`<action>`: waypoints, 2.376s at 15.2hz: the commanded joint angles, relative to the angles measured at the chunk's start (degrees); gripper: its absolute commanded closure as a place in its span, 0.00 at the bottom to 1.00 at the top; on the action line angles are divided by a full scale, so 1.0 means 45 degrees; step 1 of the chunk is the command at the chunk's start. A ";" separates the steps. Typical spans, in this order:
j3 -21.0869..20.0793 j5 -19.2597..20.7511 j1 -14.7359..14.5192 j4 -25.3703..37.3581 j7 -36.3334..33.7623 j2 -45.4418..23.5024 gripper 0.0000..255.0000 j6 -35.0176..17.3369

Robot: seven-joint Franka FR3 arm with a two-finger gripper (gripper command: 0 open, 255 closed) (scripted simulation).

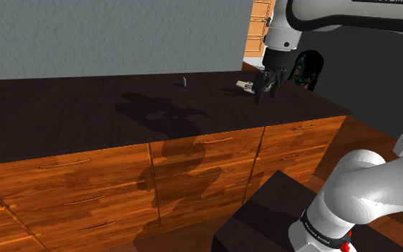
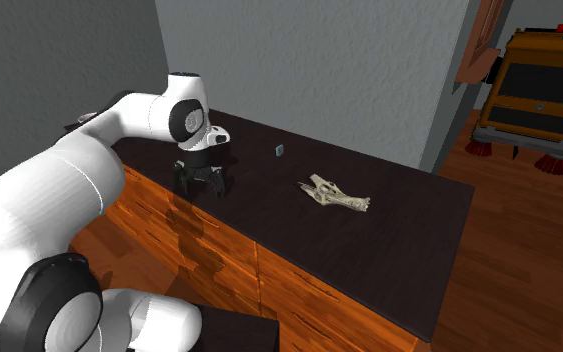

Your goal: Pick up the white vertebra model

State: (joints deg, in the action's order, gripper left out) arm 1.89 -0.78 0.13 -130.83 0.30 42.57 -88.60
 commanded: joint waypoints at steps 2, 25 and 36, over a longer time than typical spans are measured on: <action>0.0338 0.0233 -0.0005 -0.0051 0.0627 -0.0007 0.00 -0.0042; 0.8192 0.1592 -0.1510 0.4929 1.5458 -0.7087 0.00 -0.2292; 0.8981 -0.3159 0.0945 1.1962 2.2932 -1.4703 0.00 -0.1131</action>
State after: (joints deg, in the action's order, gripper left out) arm 42.97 -12.47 1.96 -81.25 100.42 -19.47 -94.60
